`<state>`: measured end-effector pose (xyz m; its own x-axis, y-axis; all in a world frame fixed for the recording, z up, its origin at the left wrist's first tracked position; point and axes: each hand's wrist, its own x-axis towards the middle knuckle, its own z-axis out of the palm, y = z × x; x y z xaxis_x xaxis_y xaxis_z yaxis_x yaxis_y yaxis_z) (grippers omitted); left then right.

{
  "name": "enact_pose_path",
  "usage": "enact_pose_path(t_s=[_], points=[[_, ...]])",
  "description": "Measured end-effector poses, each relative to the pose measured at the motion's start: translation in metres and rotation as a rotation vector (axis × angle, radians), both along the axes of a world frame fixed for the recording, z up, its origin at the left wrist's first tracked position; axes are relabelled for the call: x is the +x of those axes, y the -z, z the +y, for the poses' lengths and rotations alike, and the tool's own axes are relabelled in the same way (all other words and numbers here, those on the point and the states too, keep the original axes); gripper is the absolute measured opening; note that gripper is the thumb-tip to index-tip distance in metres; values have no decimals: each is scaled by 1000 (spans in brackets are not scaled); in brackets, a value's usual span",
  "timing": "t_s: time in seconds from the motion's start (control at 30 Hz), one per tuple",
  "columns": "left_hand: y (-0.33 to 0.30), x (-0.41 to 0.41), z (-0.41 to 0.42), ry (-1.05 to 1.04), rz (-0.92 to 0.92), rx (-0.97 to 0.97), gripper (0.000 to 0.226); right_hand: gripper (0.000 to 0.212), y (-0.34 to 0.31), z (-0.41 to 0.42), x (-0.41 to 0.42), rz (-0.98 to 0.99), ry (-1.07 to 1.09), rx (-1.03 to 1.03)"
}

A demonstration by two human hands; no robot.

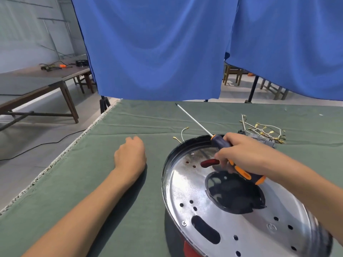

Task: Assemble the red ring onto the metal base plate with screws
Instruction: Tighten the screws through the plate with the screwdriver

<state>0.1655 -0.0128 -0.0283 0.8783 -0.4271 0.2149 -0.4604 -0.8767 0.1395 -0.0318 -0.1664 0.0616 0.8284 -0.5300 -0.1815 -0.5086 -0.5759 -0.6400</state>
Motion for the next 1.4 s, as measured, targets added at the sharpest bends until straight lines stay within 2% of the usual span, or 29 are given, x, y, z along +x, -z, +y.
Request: enact_pose_path(t_s=[0.13, 0.23, 0.33, 0.43, 0.6, 0.8, 0.9, 0.97, 1.03, 1.1, 1.17, 1.3, 1.4], points=[[-4, -8, 1, -49, 54, 147, 31, 14, -2, -2, 1, -4, 1, 14], [-4, -7, 5, -22, 37, 188, 28, 5, -1, -1, 0, 57, -39, -15], [-5, -6, 8, -4, 37, 142, 23, 19, 3, -2, 2, 57, -97, -36], [-3, -3, 9, -16, 88, 10, 20, 31, 3, -4, 4, 13, -99, -48], [6, 4, 14, 13, 21, -124, 17, 29, 6, -7, 9, -29, -101, -52], [8, -2, 12, 30, -42, -112, 11, 26, 13, -1, 15, -9, -101, -85], [4, -3, 12, 47, 27, -265, 16, 29, 12, -1, 15, 14, -94, -154], [-6, -10, 8, 126, 167, -536, 10, 26, 12, -1, 15, -51, -87, -163], [-25, -26, 0, 225, 413, -862, 12, 19, 10, 1, 15, -264, -66, -76], [-43, -41, -10, 334, 570, -1072, 16, 13, 2, 2, 14, -512, -47, 90], [-58, -53, -17, 452, 542, -1095, 18, 12, -8, -1, 14, -598, -63, 153], [-72, -63, -27, 605, 457, -1063, 21, 16, -19, -5, 17, -455, -83, 175], [-71, -65, -33, 668, 458, -1044, 19, 19, -16, -5, 21, -388, -97, 213]])
